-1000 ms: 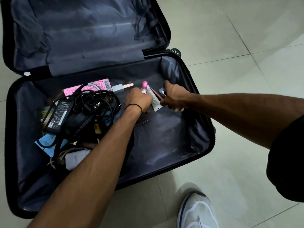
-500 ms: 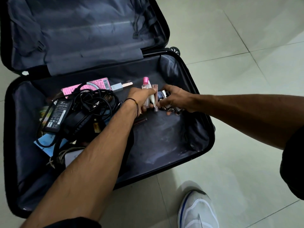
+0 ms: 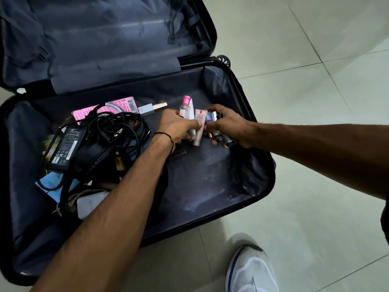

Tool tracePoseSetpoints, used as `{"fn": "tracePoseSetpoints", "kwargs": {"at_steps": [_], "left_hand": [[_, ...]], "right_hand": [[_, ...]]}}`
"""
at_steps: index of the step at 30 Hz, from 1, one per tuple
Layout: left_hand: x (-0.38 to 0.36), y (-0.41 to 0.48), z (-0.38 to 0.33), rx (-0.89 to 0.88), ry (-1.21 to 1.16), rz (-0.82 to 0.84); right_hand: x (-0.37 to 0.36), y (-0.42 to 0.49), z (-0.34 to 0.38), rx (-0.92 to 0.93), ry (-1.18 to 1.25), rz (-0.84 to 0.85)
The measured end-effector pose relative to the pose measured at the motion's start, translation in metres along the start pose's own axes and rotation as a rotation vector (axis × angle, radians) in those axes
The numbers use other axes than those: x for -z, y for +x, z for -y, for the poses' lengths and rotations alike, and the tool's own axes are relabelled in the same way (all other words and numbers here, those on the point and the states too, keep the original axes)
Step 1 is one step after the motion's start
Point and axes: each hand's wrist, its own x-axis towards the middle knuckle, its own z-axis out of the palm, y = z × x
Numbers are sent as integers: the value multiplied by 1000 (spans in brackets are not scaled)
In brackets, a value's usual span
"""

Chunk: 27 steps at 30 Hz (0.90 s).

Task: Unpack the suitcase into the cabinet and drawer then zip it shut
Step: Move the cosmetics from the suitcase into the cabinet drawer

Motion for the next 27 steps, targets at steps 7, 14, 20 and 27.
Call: {"fn": "tracePoseSetpoints", "kwargs": {"at_steps": [7,14,20,27], "left_hand": [[-1,6,0,28,7,-118],[1,10,-2,44,-51,-127],[16,13,-4,71,-160,-144],[37,-26,-18,117,-221,-197]], "right_hand": [[-1,5,0,-3,110,-37],[1,7,0,-18,199,-52],[-7,13,1,44,162,-140],[-19,-1,25,45,186,-185]]}}
